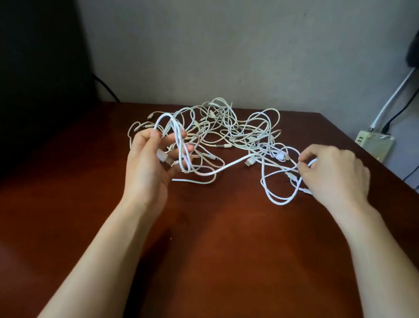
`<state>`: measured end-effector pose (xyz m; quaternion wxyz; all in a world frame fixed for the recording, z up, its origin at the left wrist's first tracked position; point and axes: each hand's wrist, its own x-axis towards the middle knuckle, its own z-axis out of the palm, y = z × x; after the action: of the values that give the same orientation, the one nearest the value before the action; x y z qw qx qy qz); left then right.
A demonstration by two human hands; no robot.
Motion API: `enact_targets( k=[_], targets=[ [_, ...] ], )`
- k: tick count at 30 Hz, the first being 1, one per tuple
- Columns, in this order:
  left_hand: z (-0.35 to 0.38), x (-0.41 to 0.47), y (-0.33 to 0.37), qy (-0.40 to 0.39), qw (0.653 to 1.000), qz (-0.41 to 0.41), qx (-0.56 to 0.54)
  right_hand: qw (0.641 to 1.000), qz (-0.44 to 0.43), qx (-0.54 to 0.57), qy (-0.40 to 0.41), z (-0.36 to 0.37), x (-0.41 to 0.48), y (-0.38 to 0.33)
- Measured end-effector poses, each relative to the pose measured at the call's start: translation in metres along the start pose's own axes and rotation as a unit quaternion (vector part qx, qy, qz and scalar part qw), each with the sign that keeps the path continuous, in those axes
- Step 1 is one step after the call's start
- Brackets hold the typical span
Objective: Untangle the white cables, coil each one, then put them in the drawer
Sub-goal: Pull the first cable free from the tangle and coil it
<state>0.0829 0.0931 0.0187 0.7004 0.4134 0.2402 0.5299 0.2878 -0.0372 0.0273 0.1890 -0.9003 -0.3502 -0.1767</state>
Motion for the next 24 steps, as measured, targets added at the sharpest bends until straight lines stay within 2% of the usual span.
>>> enact_targets(
  k=[5,6,8,10,11,13,15,19,22,24],
  targets=[
    [0.003,-0.002,-0.009,0.009,0.99,0.036,0.134,0.988,-0.109,-0.024,-0.108,0.012,-0.006,-0.011],
    [0.004,-0.002,-0.01,0.007,0.986,0.042,0.159,0.985,-0.139,-0.032,-0.102,0.016,-0.008,-0.013],
    [0.007,-0.005,-0.014,-0.006,0.978,0.053,0.2,0.98,-0.197,0.005,-0.031,0.02,-0.011,-0.018],
    [0.01,-0.01,-0.018,-0.031,0.967,0.072,0.242,0.964,-0.232,0.119,0.048,0.021,-0.016,-0.025],
    [0.011,-0.012,-0.02,-0.045,0.961,0.079,0.261,0.95,-0.24,0.193,0.056,0.02,-0.019,-0.03],
    [0.014,-0.016,-0.023,-0.071,0.952,0.089,0.283,0.909,-0.249,0.334,0.012,0.014,-0.026,-0.04],
    [0.017,-0.019,-0.024,-0.101,0.948,0.093,0.286,0.879,-0.254,0.404,-0.021,0.009,-0.034,-0.049],
    [0.02,-0.024,-0.025,-0.143,0.938,0.095,0.3,0.857,-0.257,0.438,-0.092,0.011,-0.04,-0.055],
    [0.021,-0.027,-0.027,-0.152,0.932,0.11,0.311,0.825,-0.235,0.487,-0.164,0.012,-0.04,-0.054],
    [0.021,-0.027,-0.025,-0.153,0.925,0.131,0.323,0.813,-0.222,0.508,-0.178,0.012,-0.04,-0.055]
  ],
)
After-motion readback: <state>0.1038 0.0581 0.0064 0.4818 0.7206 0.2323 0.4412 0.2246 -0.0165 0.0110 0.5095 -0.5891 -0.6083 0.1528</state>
